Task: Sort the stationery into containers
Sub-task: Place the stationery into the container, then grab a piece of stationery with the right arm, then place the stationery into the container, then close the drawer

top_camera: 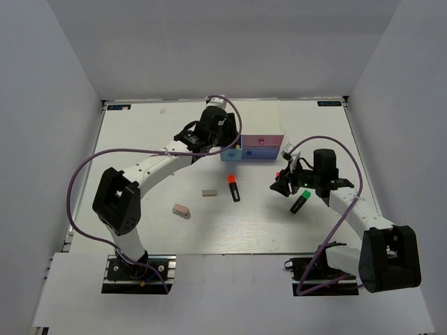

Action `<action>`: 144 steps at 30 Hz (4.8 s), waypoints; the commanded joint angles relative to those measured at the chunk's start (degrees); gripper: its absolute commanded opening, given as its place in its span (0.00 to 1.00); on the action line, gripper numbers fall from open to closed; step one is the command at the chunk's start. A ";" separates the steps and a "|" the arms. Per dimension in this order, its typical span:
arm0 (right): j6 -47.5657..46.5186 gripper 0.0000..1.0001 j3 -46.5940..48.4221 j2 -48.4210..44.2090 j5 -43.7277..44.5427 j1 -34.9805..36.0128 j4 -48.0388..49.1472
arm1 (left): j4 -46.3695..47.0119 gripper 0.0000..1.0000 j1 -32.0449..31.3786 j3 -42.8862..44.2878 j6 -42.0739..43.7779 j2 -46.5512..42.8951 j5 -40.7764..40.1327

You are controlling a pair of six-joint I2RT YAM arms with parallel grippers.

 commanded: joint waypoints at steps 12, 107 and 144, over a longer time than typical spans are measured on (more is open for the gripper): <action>-26.69 0.68 5.44 6.36 -5.62 16.25 0.65 | -3.17 0.81 0.60 -25.17 -9.72 -29.39 -8.35; -13.42 0.23 40.42 27.10 21.22 24.63 4.08 | -16.09 0.97 0.60 -54.55 -37.33 -55.36 -3.52; -18.61 0.00 43.76 30.00 14.00 23.84 -9.20 | -14.51 0.98 0.60 -54.55 -36.27 -51.58 -3.52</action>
